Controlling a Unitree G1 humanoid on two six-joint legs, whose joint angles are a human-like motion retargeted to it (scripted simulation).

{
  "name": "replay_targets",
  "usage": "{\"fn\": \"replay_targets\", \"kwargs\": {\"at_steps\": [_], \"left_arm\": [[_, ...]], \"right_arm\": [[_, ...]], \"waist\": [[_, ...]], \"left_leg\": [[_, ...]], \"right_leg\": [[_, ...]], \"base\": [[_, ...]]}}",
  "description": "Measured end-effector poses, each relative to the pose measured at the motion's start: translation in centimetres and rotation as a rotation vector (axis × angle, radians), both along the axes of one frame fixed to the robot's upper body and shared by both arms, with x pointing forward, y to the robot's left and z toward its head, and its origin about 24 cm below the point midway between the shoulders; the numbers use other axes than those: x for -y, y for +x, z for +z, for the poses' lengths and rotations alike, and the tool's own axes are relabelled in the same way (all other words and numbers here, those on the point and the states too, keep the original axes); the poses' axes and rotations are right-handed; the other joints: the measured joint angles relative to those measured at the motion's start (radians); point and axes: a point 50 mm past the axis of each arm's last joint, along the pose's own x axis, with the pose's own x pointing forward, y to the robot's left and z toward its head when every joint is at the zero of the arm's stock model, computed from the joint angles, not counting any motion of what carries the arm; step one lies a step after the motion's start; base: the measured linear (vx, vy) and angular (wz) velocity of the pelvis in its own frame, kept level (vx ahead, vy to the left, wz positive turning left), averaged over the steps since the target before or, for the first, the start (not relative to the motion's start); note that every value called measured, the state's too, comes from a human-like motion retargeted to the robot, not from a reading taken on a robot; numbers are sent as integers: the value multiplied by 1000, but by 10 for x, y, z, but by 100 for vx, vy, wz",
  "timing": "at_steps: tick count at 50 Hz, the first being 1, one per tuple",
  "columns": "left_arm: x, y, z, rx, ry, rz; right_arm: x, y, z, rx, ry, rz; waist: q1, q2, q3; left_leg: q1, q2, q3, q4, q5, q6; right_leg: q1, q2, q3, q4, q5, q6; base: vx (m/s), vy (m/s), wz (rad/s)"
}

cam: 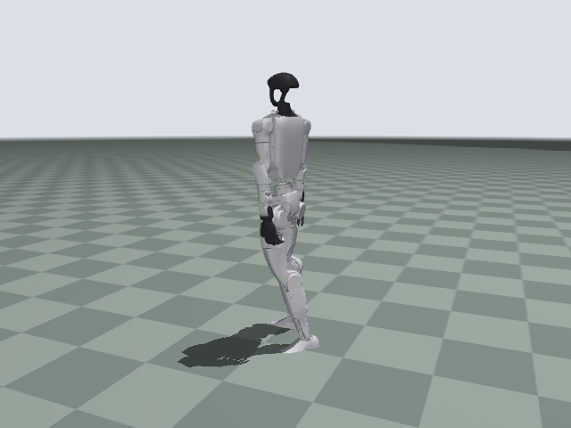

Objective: Upper body actions

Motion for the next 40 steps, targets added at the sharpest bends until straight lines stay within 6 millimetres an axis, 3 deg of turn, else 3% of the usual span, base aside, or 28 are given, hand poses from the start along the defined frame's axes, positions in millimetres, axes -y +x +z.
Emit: {"fn": "replay_targets", "kwargs": {"at_steps": [7, 13, 18, 25, 32, 40], "left_arm": [[-14, 8, 0, 14, 36, -58], [-22, 25, -2, 67, 76, -52], [-16, 47, -6, 119, 55, -73], [9, 78, -10, 218, -15, -114], [31, 79, -11, 229, -92, -138], [38, 56, -9, 142, -136, -204]], "right_arm": [[1, 7, 1, 1, -23, 35], [5, -3, 1, -32, -62, -8], [9, -17, 1, -68, -92, -69], [8, -35, 0, -121, -96, -179], [1, -35, -1, -116, -62, -266], [3, -15, 0, -60, -43, -276]], "waist": [[-155, 39, 3], [-280, 63, 12], [-346, 72, 27], [-416, 90, 51], [-458, 102, 70], [-466, 116, 77]], "left_leg": [[29, 13, 131, 17, -16, -41], [43, 19, 203, 34, -27, -71], [51, 18, 242, 44, -30, -94], [50, 18, 285, 51, -33, -109], [49, 14, 319, 56, -35, -121], [59, 5, 358, 65, -37, -140]], "right_leg": [[-54, 54, 66, -9, 59, 38], [-84, 89, 82, -18, 88, 80], [-101, 107, 94, -22, 97, 103], [-120, 121, 102, -22, 102, 126], [-138, 138, 137, -14, 105, 127], [-149, 146, 149, -12, 101, 145]], "base": [[-25, -2, -150], [-17, 0, -114], [-11, 3, -77], [-10, 6, -44], [-5, 6, -35], [-3, 7, -36]]}}
